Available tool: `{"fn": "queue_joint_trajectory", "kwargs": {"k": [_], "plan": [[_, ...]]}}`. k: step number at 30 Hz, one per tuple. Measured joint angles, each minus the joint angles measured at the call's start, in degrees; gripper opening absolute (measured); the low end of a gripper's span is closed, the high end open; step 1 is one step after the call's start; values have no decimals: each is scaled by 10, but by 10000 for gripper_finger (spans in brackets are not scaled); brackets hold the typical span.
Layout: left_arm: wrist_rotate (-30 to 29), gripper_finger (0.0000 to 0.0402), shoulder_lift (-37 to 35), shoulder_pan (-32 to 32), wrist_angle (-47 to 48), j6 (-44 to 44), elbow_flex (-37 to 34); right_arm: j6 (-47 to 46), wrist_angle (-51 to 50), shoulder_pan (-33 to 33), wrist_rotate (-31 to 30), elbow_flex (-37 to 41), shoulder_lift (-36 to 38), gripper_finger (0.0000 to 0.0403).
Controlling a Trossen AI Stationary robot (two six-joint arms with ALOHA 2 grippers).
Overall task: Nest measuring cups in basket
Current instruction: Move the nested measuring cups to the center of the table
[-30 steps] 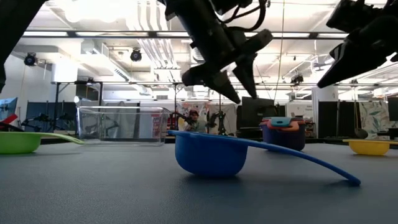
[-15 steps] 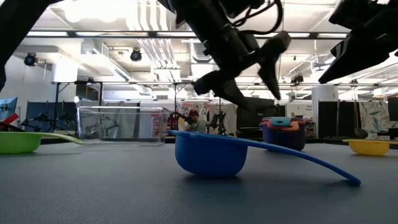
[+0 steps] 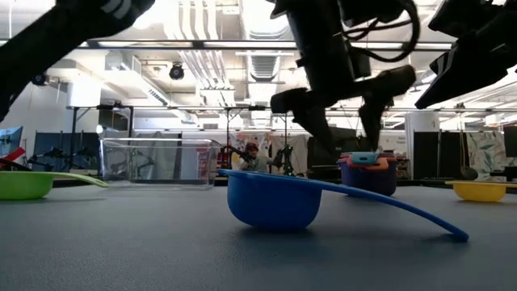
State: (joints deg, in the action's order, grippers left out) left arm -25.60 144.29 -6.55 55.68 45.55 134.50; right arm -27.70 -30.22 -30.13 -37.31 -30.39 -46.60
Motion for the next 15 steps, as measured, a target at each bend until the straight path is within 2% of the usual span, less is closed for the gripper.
{"fn": "queue_joint_trajectory", "kwargs": {"k": [4,9,15], "plan": [[11,288,-26,-1,-62,16,-63,0,-5,0,0,0,1,9],[11,288,-29,-4,-64,30,-66,2,-8,0,-2,0,1,9],[6,287,-29,-15,-117,26,-67,2,-8,0,-2,0,1,9]]}}
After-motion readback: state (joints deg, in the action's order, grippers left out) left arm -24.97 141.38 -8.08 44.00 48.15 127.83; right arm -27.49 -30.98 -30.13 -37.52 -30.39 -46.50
